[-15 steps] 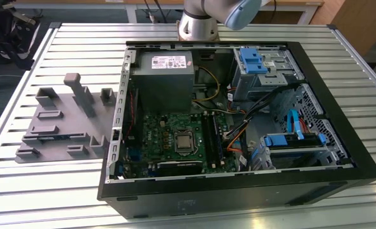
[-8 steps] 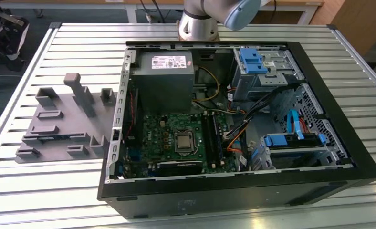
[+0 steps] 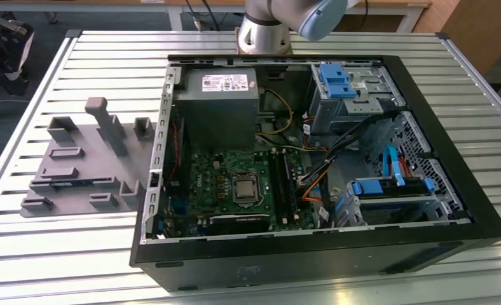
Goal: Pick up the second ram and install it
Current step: 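Pick up the second ram and move it above second insertion slot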
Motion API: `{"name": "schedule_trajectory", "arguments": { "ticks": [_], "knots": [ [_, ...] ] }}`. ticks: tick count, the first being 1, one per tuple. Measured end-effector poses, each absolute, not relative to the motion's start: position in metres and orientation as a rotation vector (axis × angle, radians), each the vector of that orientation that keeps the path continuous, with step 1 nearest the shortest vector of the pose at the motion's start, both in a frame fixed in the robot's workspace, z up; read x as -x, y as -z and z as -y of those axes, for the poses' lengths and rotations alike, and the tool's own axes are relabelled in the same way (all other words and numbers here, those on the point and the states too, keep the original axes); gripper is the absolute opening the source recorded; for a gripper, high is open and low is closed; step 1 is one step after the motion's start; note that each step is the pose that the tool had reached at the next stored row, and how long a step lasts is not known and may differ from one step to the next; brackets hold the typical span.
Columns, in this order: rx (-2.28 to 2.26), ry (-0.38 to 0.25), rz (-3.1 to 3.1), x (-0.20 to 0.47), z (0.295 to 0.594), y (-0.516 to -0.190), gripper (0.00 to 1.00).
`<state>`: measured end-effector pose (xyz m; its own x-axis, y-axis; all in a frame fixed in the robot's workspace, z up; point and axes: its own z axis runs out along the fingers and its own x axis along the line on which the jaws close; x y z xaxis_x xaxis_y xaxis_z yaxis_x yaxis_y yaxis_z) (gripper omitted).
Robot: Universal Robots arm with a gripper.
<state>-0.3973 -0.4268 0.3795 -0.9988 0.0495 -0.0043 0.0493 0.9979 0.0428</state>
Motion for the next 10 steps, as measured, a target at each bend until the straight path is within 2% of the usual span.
{"name": "schedule_trajectory", "arguments": {
  "ticks": [10],
  "knots": [
    [-0.067, -0.067, -3.135, 0.3975, 0.4268, -0.3795, 0.11]
  ]
}}
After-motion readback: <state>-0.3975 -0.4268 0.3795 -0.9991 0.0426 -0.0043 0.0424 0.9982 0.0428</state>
